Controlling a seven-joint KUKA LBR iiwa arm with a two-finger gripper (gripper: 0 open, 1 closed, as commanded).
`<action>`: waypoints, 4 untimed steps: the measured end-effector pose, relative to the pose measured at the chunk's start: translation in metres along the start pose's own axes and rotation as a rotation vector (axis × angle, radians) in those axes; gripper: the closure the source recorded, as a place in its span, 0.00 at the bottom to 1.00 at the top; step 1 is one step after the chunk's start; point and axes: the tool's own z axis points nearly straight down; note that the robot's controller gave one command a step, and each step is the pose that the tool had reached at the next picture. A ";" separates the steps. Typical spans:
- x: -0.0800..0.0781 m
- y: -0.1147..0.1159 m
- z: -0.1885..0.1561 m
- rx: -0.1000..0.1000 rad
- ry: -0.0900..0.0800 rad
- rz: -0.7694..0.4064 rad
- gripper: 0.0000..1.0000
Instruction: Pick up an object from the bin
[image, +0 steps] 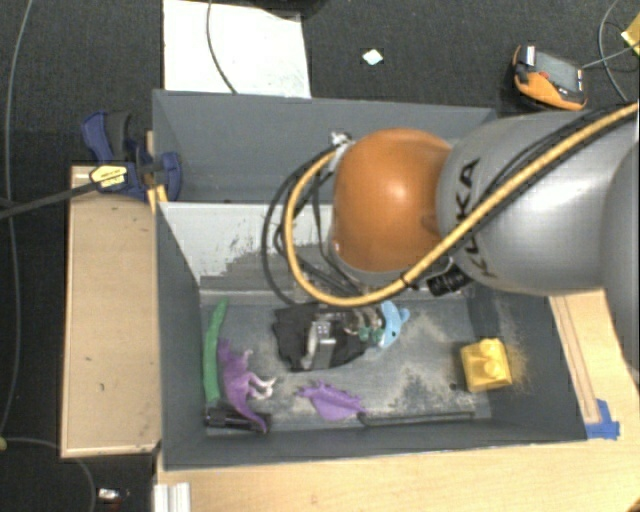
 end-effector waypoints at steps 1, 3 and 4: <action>-0.002 -0.001 -0.004 -0.001 -0.008 0.006 0.00; 0.021 -0.046 0.083 -0.003 -0.020 0.072 0.00; 0.029 -0.014 0.065 -0.004 -0.009 0.110 0.00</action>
Offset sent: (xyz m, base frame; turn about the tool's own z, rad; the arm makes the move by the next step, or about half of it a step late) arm -0.0187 -0.0073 -0.0762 0.0932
